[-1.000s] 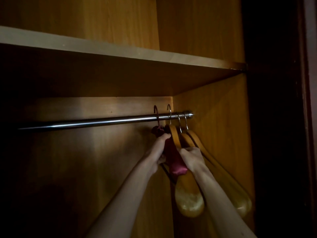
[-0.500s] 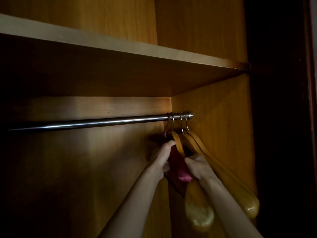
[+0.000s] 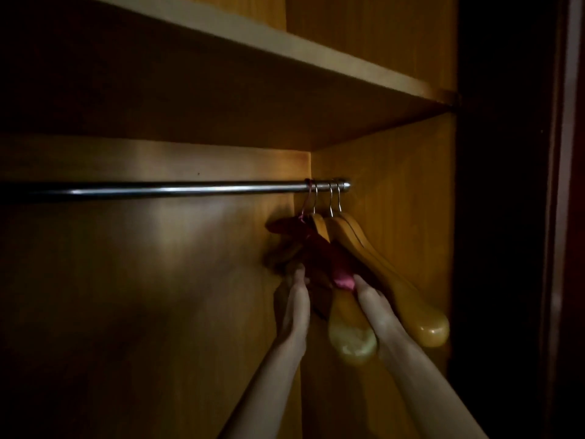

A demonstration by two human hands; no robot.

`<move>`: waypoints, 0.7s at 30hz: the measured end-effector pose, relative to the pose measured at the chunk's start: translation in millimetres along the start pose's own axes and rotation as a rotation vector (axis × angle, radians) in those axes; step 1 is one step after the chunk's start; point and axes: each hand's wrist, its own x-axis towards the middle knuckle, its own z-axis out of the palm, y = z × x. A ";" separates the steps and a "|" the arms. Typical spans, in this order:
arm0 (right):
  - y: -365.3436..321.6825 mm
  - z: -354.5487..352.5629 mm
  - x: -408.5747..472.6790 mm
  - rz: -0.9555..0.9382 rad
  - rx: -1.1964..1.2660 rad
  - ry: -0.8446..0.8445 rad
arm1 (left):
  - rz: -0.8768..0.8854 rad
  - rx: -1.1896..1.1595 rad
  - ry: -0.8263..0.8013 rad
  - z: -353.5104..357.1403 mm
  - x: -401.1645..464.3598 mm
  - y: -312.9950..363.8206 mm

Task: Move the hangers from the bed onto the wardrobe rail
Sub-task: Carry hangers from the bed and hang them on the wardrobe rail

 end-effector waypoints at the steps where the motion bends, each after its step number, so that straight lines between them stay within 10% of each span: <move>1: 10.5 -2.1 -7.3 0.001 0.013 0.005 | 0.018 0.008 0.044 -4.2 -7.9 -13.7; 12: 263.9 -92.6 -145.0 0.508 -0.267 -0.082 | -0.211 0.614 -0.184 -43.9 -192.7 -245.3; 21: 485.7 -228.5 -385.5 1.158 -0.204 0.275 | -0.775 1.163 -1.135 -29.5 -413.4 -444.1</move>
